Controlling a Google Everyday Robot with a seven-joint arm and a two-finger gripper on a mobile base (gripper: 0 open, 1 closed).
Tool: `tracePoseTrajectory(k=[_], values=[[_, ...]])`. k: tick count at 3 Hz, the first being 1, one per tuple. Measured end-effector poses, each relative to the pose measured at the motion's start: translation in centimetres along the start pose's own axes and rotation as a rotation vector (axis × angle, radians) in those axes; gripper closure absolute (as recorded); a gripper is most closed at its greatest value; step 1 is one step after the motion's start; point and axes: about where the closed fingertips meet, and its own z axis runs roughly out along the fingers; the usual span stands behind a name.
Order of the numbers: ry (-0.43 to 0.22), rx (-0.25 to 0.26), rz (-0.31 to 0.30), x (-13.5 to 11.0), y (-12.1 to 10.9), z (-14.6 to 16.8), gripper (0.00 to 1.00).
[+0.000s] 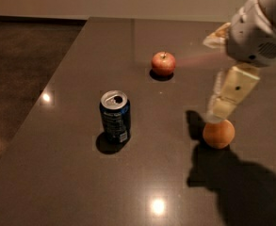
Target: Move pepsi can near apple
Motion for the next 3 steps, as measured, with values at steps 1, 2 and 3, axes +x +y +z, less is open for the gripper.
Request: tracePoseTrajectory(k=[1,2,3], values=[[-0.093,-0.028,-0.046,-4.2,0.5,2.5,0.00],[-0.145,-0.052,-0.106,-7.9,2.1,4.9,0.00],[-0.160,-0.098,-0.140,-10.0,3.2,7.8,0.00]])
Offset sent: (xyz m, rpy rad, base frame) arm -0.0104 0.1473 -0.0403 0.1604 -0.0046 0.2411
